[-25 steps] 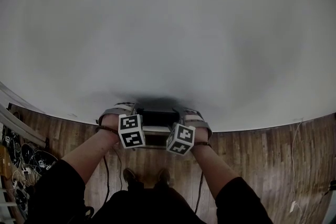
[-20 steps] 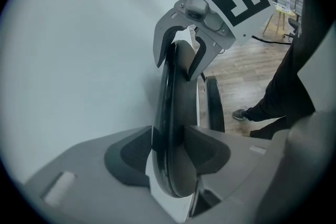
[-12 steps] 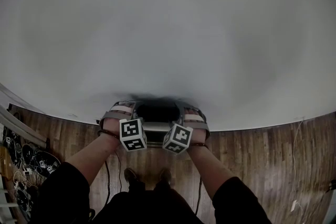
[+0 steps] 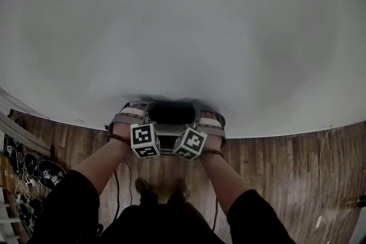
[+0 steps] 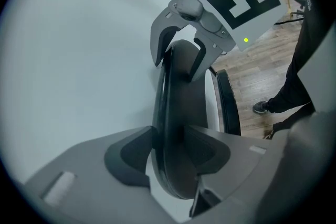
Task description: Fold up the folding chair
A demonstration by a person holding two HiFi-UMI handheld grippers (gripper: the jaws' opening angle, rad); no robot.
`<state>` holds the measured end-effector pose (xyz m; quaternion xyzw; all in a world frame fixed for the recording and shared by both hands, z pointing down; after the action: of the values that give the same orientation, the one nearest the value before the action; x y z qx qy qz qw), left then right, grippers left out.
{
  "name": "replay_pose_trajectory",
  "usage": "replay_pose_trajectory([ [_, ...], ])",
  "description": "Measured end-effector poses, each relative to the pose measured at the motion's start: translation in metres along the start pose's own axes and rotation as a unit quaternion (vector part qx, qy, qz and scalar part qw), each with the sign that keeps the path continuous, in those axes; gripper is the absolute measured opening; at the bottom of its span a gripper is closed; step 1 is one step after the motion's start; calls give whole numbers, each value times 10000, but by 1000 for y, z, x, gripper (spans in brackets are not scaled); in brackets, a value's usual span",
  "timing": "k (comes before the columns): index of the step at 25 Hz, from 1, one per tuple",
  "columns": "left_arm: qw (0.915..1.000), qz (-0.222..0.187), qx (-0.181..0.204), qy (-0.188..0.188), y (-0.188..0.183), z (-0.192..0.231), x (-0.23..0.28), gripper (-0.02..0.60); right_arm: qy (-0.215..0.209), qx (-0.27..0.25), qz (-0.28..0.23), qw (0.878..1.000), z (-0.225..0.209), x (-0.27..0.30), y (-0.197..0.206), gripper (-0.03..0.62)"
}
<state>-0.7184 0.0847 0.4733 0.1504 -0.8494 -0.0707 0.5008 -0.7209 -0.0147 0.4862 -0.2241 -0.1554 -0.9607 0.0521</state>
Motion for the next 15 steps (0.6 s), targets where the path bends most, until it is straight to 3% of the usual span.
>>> replay_pose_trajectory([
  [15,10000,8,20,-83,4,10,8,199,530,-280,-228,9979,-1,6,-2,327],
])
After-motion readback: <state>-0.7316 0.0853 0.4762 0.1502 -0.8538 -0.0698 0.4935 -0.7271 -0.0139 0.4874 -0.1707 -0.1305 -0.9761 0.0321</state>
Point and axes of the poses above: the fingertips, and each gripper's own axes: x forward along the fingers, z to its left, y out of its underside, the point moved 2 cm from there along -x, backward along the fingers, and after that the axes turned 12 degrees about y, right-handed, at the moved point
